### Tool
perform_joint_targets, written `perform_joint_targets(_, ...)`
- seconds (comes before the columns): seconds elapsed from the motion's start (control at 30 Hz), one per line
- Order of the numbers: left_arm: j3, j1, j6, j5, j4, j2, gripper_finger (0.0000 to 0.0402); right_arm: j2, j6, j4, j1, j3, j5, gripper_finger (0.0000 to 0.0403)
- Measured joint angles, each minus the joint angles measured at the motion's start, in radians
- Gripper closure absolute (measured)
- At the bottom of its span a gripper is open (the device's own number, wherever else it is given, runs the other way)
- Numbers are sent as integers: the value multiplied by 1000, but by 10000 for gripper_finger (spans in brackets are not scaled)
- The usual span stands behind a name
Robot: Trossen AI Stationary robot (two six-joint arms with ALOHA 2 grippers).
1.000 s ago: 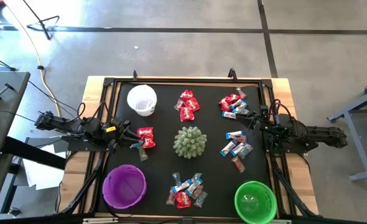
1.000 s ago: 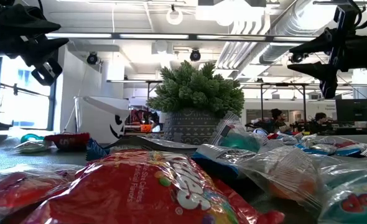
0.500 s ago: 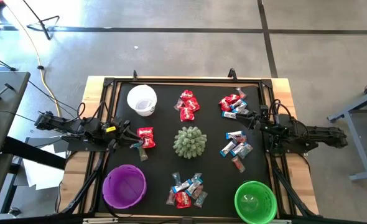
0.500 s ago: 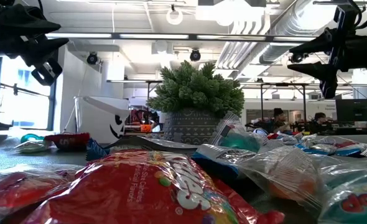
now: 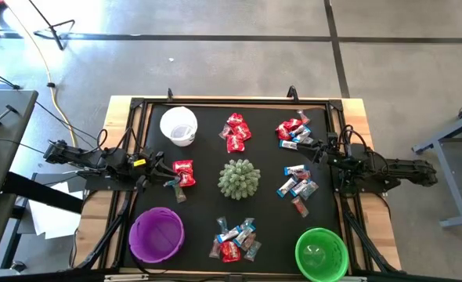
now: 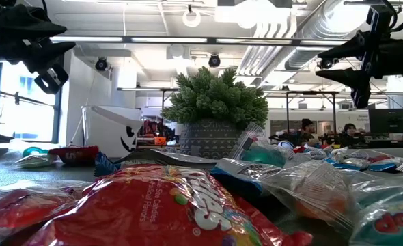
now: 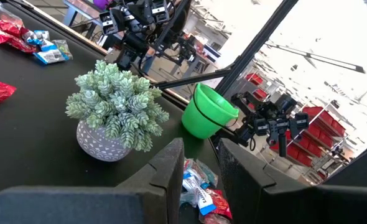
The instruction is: Organize candy in baskets
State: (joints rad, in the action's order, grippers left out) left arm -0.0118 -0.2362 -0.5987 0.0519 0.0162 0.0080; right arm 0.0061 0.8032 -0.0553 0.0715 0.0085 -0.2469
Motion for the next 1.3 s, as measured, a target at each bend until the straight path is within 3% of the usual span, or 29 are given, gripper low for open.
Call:
perform_joint_targets(0.87,0,0,79,75,13,0,314,0,0,0,0,0,0,240)
perform_joint_targets(1.3,0,0,53,4,4,0,314,0,0,0,0,0,0,240)
